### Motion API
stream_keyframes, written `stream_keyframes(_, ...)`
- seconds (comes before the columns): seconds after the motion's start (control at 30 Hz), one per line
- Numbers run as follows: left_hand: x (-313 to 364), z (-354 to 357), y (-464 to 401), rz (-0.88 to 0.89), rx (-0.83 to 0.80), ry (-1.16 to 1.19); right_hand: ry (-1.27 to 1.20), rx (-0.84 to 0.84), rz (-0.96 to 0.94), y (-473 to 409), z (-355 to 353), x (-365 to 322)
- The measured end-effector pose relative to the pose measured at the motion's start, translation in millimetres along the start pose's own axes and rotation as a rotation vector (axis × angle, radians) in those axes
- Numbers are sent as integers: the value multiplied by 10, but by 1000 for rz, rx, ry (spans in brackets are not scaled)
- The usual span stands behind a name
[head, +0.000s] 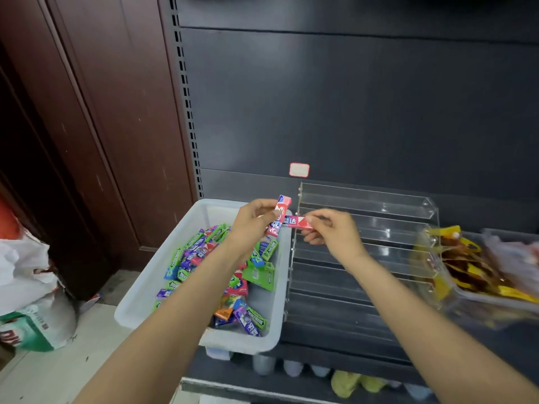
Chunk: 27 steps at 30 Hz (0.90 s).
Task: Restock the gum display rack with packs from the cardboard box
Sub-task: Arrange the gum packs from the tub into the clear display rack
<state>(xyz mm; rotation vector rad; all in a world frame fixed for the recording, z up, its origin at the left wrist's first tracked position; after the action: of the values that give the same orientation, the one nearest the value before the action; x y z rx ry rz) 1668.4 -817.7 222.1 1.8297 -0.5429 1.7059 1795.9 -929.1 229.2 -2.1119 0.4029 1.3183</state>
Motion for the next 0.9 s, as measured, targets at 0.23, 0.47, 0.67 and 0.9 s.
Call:
stream_keyframes(0.23,142,-62,301,174,98,-294,-60,117,47,420,-285,-23)
stream_keyframes(0.47,360,29,374,294,132,-457,-64,218,28,505,-553,-55)
stream_keyframes(0.67,548,248,199,289,71,-508,148,318,11,280,-851,-109)
stream_keyframes(0.9,629,288,-282,253,167,-501,324,317,-13,-240,-967,-84)
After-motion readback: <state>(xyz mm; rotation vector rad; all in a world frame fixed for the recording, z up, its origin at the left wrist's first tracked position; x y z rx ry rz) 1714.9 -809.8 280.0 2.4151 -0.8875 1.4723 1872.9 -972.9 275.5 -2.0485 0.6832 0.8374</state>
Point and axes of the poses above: each hand's wrist, its own y-axis away from the middle knuckle, its own z-axis out of the palm, x = y × z, the point moved 10 cm from there along -y, towards the middle knuckle, and after that the axes turned 10 degrees about -z, right-handed, at the moved point
